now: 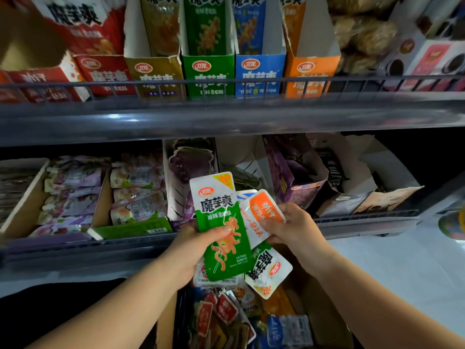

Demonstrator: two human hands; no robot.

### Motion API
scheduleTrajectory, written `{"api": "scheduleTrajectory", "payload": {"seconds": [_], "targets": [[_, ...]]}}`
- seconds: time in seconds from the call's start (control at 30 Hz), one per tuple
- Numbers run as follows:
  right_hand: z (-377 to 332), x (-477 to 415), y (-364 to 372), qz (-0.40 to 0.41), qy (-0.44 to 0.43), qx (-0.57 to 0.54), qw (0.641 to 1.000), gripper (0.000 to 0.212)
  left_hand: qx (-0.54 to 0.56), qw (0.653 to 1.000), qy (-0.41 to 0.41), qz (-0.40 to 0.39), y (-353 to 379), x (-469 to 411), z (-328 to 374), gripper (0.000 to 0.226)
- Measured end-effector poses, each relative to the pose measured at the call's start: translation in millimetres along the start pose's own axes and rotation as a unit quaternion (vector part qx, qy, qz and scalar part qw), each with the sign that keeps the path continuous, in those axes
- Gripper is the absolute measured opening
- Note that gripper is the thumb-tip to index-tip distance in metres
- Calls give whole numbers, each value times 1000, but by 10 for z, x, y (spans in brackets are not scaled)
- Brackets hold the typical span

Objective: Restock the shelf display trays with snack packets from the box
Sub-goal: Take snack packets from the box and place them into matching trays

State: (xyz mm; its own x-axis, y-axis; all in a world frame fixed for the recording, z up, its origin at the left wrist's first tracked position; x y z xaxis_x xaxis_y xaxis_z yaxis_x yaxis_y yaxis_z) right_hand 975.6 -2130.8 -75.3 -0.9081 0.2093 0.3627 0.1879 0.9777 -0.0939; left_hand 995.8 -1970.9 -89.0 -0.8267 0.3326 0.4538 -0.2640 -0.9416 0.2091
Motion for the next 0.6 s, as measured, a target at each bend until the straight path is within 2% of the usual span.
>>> {"api": "scheduleTrajectory", "payload": {"seconds": [0.1, 0.2, 0.4, 0.6], "targets": [[3, 3, -17, 24, -3, -11, 1000, 14, -12, 1000, -14, -9, 12, 12, -59, 14], [15, 31, 29, 16, 2, -18, 1000, 11, -47, 999, -6, -5, 12, 23, -79, 15], [29, 133, 299, -56, -16, -21, 998, 56, -107, 994, 26, 25, 7, 49, -90, 16], [36, 104, 253, -19, -30, -19, 999, 53, -90, 996, 8, 24, -21, 35, -116, 16]]}}
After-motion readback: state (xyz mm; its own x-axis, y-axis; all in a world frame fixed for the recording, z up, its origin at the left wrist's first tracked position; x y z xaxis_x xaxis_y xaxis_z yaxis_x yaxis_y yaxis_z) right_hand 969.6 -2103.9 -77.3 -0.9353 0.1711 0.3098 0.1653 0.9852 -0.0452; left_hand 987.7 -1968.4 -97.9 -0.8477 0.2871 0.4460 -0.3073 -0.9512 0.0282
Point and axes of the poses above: each hand's wrist, its own x-axis away from the middle knuckle, its own y-axis out of the palm, z = x × y, the point moved 10 cm from there along -x, towards the middle knuckle, and after that the axes turned 1 degree about -x, right-handed, at the moved point
